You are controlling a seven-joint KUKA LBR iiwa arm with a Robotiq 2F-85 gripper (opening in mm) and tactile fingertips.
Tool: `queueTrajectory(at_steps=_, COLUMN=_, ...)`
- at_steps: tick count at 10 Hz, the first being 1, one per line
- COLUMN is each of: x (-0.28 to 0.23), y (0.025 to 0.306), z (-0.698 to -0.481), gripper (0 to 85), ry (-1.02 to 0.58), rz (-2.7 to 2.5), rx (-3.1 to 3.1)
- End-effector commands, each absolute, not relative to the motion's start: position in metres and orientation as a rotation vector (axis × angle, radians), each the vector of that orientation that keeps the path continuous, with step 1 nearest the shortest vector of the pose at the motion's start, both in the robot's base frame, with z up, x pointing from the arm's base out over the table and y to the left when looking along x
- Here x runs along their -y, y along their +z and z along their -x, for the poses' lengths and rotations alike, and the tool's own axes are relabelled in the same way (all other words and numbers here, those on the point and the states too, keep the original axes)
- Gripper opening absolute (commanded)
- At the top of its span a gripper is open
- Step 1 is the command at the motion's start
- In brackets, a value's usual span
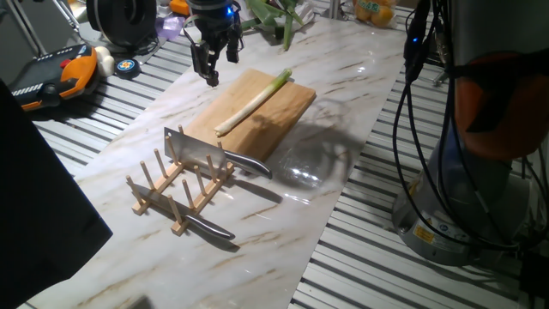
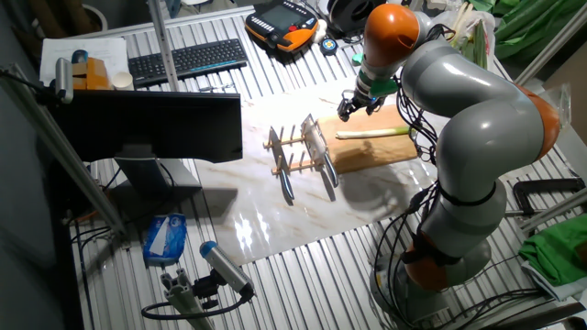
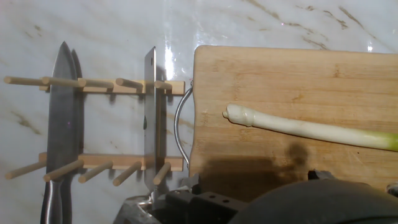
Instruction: Chop the scallions
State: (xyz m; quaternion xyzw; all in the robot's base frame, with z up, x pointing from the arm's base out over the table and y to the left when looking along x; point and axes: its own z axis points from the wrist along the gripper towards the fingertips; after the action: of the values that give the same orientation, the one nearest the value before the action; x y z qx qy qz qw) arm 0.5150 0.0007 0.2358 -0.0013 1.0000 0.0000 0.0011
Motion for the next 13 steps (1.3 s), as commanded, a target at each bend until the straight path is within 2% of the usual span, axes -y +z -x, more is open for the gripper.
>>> queueTrajectory(at_steps=1, x=-0.001, y=0.236, z=-0.515, gripper=85.0, ry=-0.119, rz=-0.183, rx=-3.158)
queueTrajectory(at_steps=5, x=-0.002, y=0.239, z=-0.514, gripper=85.0, ry=-0.120, rz=-0.184, rx=-3.164)
queueTrajectory(at_steps=10, x=-0.008, y=0.232, z=-0.517, gripper=85.0, ry=-0.027, rz=-0.157, rx=-3.193)
queueTrajectory(at_steps=13, x=-0.016, y=0.225, z=-0.517, gripper=85.0, ry=-0.024, rz=-0.166, rx=-3.191)
